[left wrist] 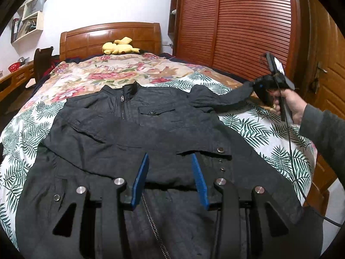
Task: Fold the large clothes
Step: 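Lift the sleeve with the right tool, lay it across the jacket front, release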
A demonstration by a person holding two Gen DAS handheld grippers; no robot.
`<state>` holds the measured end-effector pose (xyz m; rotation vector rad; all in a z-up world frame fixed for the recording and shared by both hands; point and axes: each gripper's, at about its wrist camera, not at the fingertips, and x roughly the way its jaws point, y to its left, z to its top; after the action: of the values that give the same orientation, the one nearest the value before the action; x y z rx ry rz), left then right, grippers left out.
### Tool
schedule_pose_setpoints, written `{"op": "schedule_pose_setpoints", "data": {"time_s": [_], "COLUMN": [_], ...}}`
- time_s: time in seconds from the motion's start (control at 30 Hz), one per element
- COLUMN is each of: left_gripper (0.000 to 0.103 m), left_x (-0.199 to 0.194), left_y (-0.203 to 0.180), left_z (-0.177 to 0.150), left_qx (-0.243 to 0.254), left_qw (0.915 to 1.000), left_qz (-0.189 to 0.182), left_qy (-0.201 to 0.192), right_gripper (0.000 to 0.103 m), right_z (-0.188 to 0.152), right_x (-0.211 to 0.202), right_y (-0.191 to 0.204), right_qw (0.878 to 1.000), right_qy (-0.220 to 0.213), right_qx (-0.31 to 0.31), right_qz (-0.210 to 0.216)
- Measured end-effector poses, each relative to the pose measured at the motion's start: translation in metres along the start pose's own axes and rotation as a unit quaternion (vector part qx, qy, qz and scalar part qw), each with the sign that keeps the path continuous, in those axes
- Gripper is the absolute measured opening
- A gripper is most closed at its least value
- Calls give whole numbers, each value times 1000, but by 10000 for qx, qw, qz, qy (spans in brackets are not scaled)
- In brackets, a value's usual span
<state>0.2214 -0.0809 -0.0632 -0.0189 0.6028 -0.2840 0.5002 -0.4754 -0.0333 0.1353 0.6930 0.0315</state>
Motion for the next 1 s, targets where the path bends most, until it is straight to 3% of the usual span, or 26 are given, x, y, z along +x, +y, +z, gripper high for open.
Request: {"op": "schedule_pose_setpoints", "data": {"time_s": [0.33,0.63,0.87,1.0], "left_gripper": [40,40,40,40], "left_x": [-14,-36,-56,-65], "left_y": [6,22,44,55], "left_z": [0,-6,-10,-12], "left_qx": [-34,-78,-185,-243], "left_qw": [9999,9995,9987,9982], "left_qz": [48,215,350,400], "left_qy": [-128,-234,-335,-372], "right_gripper": [5,5,5,6], "right_z": [13,9,-20,-43], "right_x": [-66,-107,-120,-116], "right_y": [106,207,280,311], "right_qw": [9906,9718,9539,9467], "right_qy": [-531,-778,-689,-116], "right_qx": [-917,-1573,-2199,-2266], "right_qz": [861,1572,1925,2287]}}
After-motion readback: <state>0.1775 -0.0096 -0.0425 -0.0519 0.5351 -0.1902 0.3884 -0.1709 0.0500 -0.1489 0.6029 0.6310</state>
